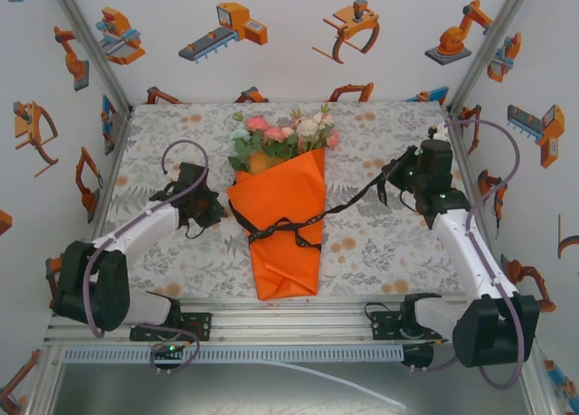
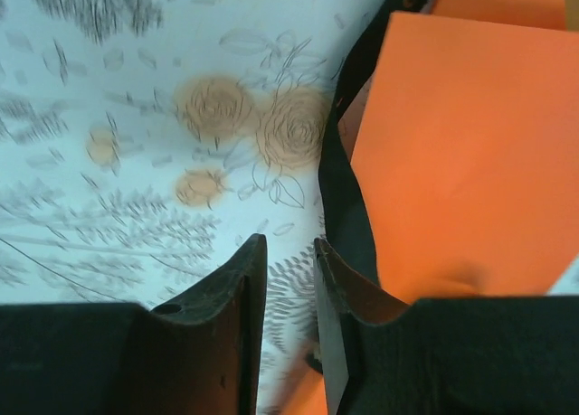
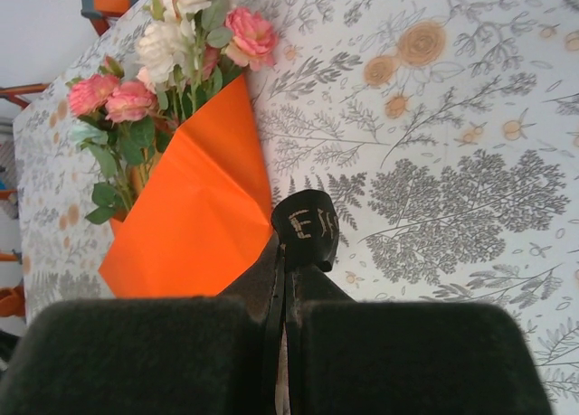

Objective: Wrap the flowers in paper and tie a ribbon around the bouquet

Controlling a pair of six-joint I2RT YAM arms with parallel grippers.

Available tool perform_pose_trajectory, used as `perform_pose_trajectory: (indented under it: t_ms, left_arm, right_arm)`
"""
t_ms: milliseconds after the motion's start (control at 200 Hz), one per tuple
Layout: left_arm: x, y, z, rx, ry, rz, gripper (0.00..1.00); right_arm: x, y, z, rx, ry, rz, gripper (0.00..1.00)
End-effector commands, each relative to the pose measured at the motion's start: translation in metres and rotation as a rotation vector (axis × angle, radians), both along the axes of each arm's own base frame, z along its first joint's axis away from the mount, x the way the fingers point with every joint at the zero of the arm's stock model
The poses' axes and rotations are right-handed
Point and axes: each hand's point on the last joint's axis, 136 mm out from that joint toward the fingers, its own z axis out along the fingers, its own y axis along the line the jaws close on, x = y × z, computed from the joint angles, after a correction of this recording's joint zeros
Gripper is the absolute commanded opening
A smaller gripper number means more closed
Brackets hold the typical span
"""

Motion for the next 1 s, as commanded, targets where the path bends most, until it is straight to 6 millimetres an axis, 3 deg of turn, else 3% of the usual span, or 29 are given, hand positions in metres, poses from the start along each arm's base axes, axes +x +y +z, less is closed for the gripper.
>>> perform_pose_trajectory:
  t_ms: [0,280,461,696,826,931,996]
  left_arm:
    - [0.016,-0.012,0.008,-0.206,-0.017,0.226,0.34]
    - [0.011,-0.005,-0.027,-0.193,0.084,0.333,0.44]
    - [0.014,-0.017,-0.041,-0.249,0.118,0.324,0.46]
    - [-0.010,-0.016,-0.057,-0.275,0.226,0.373,0.28]
    - [-0.016,-0.012,-0.056,-0.297,0.225,0.413,0.13]
    - [-0.015,0.002,-0.045,-0.248,0.197,0.413,0.00]
    - [-0.014,0.016,-0.038,-0.199,0.180,0.409,0.00]
  right_arm:
    - [0.005,0.008,0.019,0.055,-0.044,0.024,0.00]
    - [0.003,0.011,0.022,0.064,-0.057,0.039,0.00]
    - [0.005,0.016,0.025,0.075,-0.062,0.068,0.00]
    - [0.005,0.016,0.024,0.074,-0.054,0.066,0.00]
    - [0.006,0.012,0.022,0.057,-0.040,0.048,0.00]
    - [0.005,-0.011,0.010,-0.020,0.002,-0.063,0.00]
    - [0.005,-0.031,0.002,-0.069,0.019,-0.141,0.00]
